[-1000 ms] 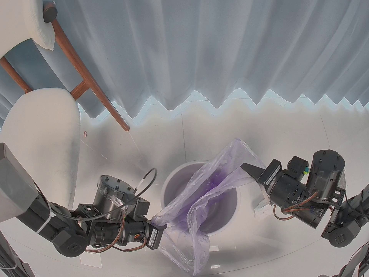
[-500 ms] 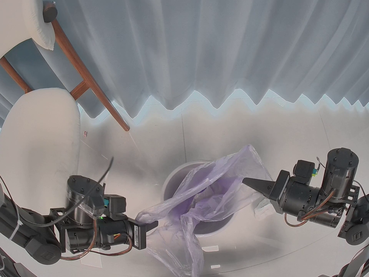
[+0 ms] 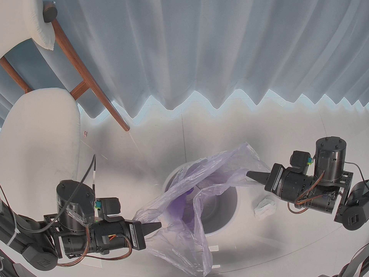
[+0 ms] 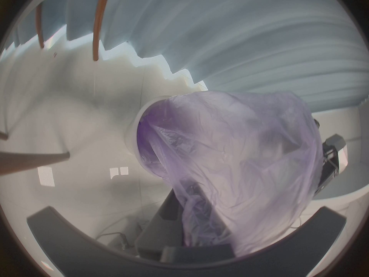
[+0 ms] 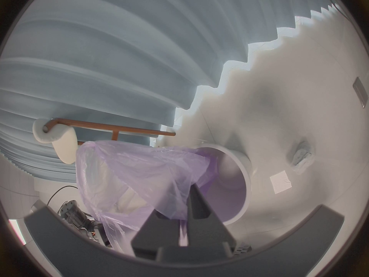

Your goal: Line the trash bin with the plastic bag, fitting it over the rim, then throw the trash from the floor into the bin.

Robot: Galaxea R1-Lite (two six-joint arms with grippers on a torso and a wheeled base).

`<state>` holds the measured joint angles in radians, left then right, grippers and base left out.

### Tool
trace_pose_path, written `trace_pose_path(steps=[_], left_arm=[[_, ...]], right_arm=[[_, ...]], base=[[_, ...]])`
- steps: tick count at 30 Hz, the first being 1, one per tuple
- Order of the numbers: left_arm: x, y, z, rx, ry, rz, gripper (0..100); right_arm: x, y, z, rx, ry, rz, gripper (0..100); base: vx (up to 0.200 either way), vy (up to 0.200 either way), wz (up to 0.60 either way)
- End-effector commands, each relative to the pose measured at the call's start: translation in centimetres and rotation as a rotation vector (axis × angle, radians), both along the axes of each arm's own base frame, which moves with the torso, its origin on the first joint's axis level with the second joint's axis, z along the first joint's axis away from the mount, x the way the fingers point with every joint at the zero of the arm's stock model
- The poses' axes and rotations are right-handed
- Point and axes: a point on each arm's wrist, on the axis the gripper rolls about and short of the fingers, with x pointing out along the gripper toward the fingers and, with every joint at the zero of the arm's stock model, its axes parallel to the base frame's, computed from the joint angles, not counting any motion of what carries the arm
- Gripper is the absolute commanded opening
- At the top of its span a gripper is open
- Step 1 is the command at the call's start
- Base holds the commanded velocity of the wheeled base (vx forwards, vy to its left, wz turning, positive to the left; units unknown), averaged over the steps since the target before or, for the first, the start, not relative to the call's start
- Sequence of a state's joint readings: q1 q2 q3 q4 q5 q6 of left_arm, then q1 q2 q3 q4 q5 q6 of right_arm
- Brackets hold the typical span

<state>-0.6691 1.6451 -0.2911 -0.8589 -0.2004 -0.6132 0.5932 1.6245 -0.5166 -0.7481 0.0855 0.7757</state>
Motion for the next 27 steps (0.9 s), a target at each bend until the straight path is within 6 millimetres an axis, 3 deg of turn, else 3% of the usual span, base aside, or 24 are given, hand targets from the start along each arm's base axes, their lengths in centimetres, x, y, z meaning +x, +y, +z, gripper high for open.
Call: trace_pose_path(steps=[1,11,16,25,27], left_arm=[[0.6,-0.1,-0.6,-0.041,0.075,0.052,0],[3.9,-0.9,-3.3,-0.044,0.091,0.111,0],[5.7,-2.0,-5.1,-0.037,0.109,0.126,0],[6.2,-2.7,-6.5,-0.044,0.173,0.14,0],[5.7,-3.5,-7.1,-0.032,0.194,0.114,0]], right_arm=[[1.3,0.3,0.2,-0.032,0.022,-0.009,0],[4.4,1.0,-4.2,-0.075,0.088,-0.046,0],[7.0,1.4,-6.9,-0.083,0.074,-0.069,0],[8.1,-0.6,-7.3,-0.092,0.073,-0.121,0],[8.9,-2.3,-7.3,-0.079,0.075,-0.153,0]], base=[[0.0,0.0,0.0],[0.0,0.0,0.0],[0.0,0.0,0.0],[0.0,0.0,0.0],[0.0,0.0,0.0]])
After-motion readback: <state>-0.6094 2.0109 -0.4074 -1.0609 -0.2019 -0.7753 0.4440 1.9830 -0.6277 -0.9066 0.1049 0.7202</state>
